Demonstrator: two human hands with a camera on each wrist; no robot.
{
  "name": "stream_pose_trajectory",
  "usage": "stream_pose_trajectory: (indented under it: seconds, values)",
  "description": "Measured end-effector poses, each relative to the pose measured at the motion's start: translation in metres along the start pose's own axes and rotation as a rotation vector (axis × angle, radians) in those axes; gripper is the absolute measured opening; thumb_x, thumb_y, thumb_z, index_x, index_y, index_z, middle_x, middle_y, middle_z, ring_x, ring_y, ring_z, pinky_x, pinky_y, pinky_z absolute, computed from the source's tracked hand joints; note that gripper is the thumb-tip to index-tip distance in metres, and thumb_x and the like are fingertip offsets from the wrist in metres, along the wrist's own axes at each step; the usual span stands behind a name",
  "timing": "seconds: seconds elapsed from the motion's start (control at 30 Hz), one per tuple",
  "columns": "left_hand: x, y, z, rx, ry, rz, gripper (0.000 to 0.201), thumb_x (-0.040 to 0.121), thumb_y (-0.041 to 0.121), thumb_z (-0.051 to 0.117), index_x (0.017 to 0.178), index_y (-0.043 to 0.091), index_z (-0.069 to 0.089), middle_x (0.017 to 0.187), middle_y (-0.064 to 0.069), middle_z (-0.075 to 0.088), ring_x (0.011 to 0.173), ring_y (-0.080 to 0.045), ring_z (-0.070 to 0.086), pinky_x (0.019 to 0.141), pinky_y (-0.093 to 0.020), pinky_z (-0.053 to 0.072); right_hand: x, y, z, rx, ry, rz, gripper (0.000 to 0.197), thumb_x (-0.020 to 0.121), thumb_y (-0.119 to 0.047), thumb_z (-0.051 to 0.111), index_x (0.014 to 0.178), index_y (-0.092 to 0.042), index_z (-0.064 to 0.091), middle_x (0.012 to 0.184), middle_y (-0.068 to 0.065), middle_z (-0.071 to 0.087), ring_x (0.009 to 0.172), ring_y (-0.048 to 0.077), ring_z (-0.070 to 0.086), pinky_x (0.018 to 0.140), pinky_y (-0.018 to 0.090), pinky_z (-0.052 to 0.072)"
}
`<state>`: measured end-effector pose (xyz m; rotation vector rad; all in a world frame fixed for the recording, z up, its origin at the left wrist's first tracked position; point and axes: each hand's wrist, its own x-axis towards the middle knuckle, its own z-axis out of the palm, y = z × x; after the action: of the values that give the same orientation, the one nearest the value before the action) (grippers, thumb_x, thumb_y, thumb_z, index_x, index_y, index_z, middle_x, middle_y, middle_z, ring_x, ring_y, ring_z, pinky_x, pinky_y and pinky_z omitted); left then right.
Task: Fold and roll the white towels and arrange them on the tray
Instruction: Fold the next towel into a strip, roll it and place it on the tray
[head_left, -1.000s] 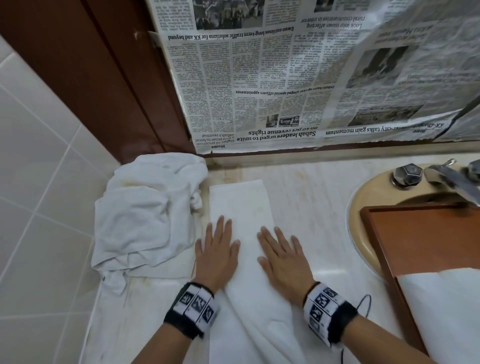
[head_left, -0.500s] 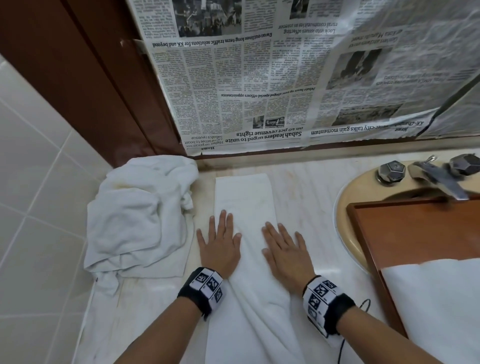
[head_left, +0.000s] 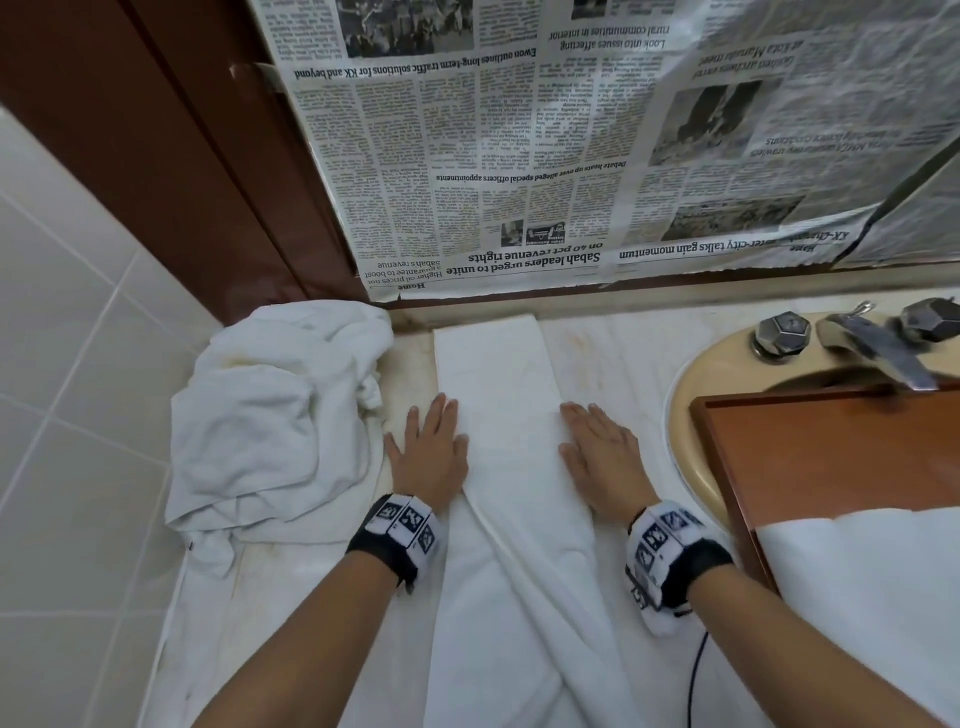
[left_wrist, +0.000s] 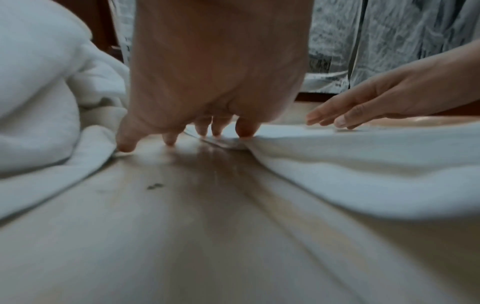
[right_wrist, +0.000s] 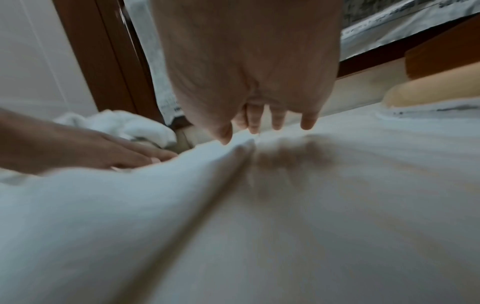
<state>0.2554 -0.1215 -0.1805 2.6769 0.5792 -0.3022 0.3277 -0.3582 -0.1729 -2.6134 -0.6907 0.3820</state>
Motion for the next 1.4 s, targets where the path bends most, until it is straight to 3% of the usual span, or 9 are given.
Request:
stream_pose_trajectory:
  seconds: [0.1,0.23,0.37,0.6,0.8,0.93,1.1,1.27,1.4]
  values:
    - [-0.022,-0.014,0.001,-0.229,0.091,0.134,0.041,0.099,0.020,0.049,0.140,0.021,0.053,0.147,-0.001,0.046,0.132,-0.025,0.046,0.109,-0.041,0.037,-0.042,-0.028,0.006,0.208,0.145,-0.017,0.037,0.098,-0.029,0.056,0.131,-0.012,0.056,0.126,0.005,0.058,0.117,0.024,0.052,0.097,0.037,0.041]
    - [-0.056,-0.027,0.007,-0.366,0.045,0.339,0.029,0.093,0.004,0.060,0.116,0.016,0.071,0.121,0.002,0.056,0.106,-0.016,0.060,0.097,-0.028,0.048,-0.094,-0.059,0.020,0.227,-0.088,0.026,0.028,0.093,-0.043,0.060,0.105,-0.017,0.061,0.094,-0.006,0.053,0.089,0.014,0.051,0.080,0.029,0.043]
    - [-0.066,-0.032,0.018,-0.373,0.017,0.372,0.012,0.092,0.011,0.066,0.100,0.016,0.074,0.114,0.005,0.056,0.102,-0.015,0.062,0.093,-0.040,0.052,-0.109,-0.079,0.026,0.042,-0.237,0.079,0.025,0.095,-0.044,0.054,0.104,-0.020,0.057,0.094,-0.009,0.048,0.093,0.016,0.053,0.078,0.030,0.043]
    - [-0.074,-0.037,0.002,-0.408,0.039,0.315,0.009,0.090,0.014,0.069,0.094,0.017,0.076,0.118,0.010,0.054,0.102,-0.011,0.059,0.093,-0.027,0.044,-0.125,-0.105,0.025,0.044,-0.175,0.151,0.015,0.095,-0.026,0.050,0.091,-0.014,0.058,0.088,-0.003,0.061,0.080,0.018,0.056,0.068,0.033,0.049]
    - [-0.083,-0.046,-0.001,-0.441,0.071,0.315,0.013,0.091,0.009,0.068,0.097,0.016,0.078,0.117,0.004,0.056,0.098,-0.011,0.062,0.099,-0.032,0.050,-0.139,-0.128,0.041,-0.062,-0.192,0.187,0.010,0.095,-0.022,0.047,0.090,-0.014,0.051,0.097,0.002,0.060,0.092,0.023,0.058,0.065,0.029,0.037]
    - [-0.087,-0.048,-0.002,-0.432,0.077,0.312,0.015,0.092,0.009,0.066,0.100,0.012,0.078,0.121,-0.003,0.059,0.099,-0.010,0.060,0.100,-0.027,0.047,-0.143,-0.150,0.031,0.054,-0.122,0.154,0.022,0.099,-0.029,0.048,0.083,-0.016,0.043,0.082,-0.002,0.050,0.076,0.019,0.047,0.057,0.030,0.032]
    - [-0.089,-0.058,-0.001,-0.357,0.081,0.325,0.016,0.089,0.004,0.068,0.099,0.010,0.079,0.119,-0.008,0.062,0.107,-0.022,0.063,0.100,-0.035,0.049,-0.144,-0.184,0.047,0.045,-0.118,0.030,0.011,0.101,-0.021,0.043,0.093,-0.014,0.045,0.099,0.007,0.058,0.088,0.026,0.056,0.066,0.031,0.031]
    - [-0.090,-0.064,-0.004,-0.338,0.087,0.316,0.020,0.089,-0.004,0.062,0.098,0.006,0.077,0.113,-0.005,0.062,0.099,-0.013,0.060,0.093,-0.014,0.041,-0.147,-0.199,0.082,0.023,-0.216,0.041,0.016,0.097,-0.012,0.045,0.112,-0.007,0.046,0.107,0.013,0.059,0.092,0.033,0.059,0.065,0.033,0.032]
    - [-0.089,-0.067,-0.004,-0.310,0.086,0.304,0.021,0.090,-0.006,0.058,0.096,0.004,0.075,0.109,-0.007,0.063,0.100,-0.022,0.063,0.093,-0.024,0.048,-0.150,-0.195,0.097,0.124,-0.250,0.030,0.024,0.094,-0.012,0.048,0.117,-0.008,0.042,0.109,0.014,0.059,0.088,0.031,0.056,0.066,0.034,0.039]
